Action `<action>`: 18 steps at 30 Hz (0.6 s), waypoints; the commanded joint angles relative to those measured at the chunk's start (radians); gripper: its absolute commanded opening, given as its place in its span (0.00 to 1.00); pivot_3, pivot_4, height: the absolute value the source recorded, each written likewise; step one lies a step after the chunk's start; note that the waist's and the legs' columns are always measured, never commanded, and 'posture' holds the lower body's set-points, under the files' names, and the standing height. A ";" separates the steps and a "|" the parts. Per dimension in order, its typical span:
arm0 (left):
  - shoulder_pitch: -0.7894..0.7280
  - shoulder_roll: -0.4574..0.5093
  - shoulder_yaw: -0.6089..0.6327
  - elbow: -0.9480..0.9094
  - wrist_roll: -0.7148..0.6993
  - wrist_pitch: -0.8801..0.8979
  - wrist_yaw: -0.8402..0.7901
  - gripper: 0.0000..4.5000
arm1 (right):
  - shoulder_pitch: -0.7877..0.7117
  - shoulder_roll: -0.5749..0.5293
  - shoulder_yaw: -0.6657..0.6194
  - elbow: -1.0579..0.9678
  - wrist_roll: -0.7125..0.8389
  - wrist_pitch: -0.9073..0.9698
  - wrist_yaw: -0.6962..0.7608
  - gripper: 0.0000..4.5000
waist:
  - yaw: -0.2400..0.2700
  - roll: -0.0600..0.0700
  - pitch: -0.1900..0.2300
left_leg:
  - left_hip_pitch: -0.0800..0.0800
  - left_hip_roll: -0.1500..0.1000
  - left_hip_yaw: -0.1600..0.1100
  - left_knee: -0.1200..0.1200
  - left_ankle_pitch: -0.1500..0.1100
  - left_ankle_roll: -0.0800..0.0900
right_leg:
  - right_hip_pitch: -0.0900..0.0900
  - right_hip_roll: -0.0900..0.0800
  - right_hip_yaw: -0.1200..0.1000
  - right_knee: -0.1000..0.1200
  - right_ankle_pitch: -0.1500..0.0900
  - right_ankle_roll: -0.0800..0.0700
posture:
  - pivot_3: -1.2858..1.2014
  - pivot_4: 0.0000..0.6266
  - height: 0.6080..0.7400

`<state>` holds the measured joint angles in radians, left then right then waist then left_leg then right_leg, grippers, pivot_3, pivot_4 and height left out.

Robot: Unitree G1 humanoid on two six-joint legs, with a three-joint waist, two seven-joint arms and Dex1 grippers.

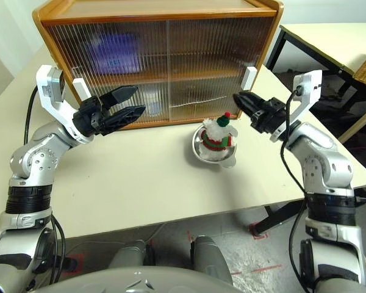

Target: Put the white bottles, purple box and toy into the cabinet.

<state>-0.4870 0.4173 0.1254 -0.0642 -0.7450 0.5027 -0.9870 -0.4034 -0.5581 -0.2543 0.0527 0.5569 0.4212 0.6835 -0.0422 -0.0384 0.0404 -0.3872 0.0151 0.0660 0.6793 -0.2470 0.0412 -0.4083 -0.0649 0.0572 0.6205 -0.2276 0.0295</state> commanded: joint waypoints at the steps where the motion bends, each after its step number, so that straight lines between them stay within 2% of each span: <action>1: 0.018 0.008 -0.002 -0.012 -0.006 0.010 -0.005 1.00 | -0.050 -0.015 -0.013 0.082 -0.037 -0.010 -0.028 0.02 | -0.002 0.000 0.000 | 0.000 0.000 0.000 0.000 0.000 0.000 | 0.000 0.000 0.000 0.000 0.000 0.000 | 0.51 0.00 1.00; 18: 0.066 -0.004 -0.008 -0.073 -0.003 0.010 0.016 1.00 | -0.284 -0.037 0.037 0.445 -0.265 -0.116 -0.120 0.01 | 0.000 0.001 0.000 | 0.000 0.000 0.000 0.000 0.002 0.004 | 0.000 0.000 0.001 0.000 0.002 0.002 | 0.52 0.00 1.00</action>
<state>-0.4289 0.4124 0.1271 -0.1133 -0.7465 0.5075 -0.9775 -0.6779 -0.5933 -0.2249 0.4657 0.3137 0.3303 0.5675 -0.0419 -0.0377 0.0406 -0.3872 0.0151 0.0661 0.6790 -0.2446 0.0454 -0.4083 -0.0651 0.0580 0.6208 -0.2257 0.0318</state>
